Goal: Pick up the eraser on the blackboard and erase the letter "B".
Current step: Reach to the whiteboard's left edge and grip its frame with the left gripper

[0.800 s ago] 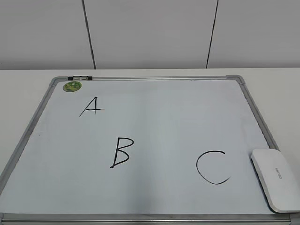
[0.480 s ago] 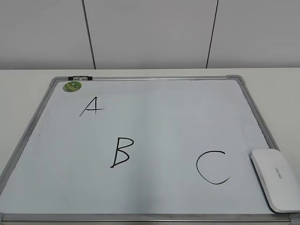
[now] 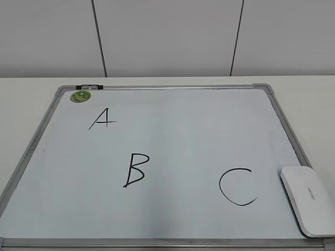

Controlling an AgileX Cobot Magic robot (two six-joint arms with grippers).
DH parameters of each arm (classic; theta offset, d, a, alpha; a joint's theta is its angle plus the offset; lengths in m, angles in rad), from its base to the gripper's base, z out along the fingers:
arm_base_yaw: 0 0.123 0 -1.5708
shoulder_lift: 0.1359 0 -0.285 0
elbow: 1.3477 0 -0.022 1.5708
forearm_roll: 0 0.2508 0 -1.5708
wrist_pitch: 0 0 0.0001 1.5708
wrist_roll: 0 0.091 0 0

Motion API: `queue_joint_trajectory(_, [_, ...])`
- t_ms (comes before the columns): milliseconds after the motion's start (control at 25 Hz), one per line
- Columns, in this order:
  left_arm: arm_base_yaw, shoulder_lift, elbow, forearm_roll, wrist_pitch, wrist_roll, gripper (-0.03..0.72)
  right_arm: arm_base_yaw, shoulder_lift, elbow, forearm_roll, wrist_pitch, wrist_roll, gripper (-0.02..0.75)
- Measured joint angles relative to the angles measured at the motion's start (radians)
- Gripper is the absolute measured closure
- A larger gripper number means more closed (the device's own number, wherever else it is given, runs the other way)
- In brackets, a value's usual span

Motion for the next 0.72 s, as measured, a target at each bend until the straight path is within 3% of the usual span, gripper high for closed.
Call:
queue_joint_trajectory(280, [0.000,0.188,-0.117,-0.024,-0.011,0.000,0.045,0.000,0.000,0.000,0.000,0.000,0.000,0.151])
queue_joint_trajectory(720, [-0.022,0.720,-0.233,-0.024,-0.210,-0.001,0.057,0.000,0.000,0.000,0.000,0.000,0.000,0.151])
